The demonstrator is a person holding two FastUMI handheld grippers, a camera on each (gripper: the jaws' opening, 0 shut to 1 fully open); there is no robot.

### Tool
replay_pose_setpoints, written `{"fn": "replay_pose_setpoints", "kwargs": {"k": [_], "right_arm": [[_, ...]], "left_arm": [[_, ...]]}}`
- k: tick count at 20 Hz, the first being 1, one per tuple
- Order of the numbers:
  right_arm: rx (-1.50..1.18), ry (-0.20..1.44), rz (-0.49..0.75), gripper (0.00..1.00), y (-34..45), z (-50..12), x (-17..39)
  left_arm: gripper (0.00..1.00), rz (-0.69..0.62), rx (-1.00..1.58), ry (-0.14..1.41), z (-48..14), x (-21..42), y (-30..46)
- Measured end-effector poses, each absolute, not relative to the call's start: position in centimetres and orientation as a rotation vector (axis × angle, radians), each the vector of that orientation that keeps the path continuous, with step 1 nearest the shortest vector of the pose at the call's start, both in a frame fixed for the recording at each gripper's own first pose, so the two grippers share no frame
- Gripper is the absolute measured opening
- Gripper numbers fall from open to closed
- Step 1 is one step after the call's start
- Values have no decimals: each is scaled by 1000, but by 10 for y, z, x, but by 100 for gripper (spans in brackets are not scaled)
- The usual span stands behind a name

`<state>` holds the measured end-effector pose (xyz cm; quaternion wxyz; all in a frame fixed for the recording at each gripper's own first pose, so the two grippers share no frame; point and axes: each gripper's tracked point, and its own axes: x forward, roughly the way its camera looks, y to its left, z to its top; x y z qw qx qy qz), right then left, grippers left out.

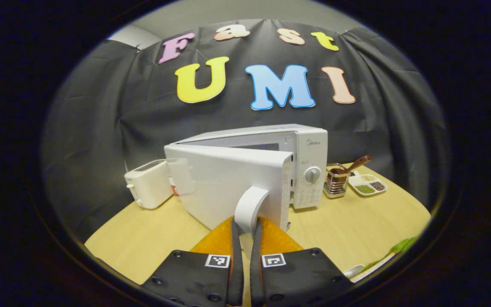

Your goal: Open the microwave oven with the left hand, put the food in, and close the microwave oven.

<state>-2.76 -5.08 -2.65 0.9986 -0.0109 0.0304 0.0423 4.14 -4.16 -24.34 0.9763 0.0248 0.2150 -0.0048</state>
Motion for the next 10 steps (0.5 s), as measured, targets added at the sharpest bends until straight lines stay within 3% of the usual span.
{"fn": "replay_pose_setpoints", "kwargs": {"k": [10], "right_arm": [[-3, 64, 184, 96, 44, -23, -31]], "left_arm": [[13, -36, 38, 448, -244, -6, 36]]}}
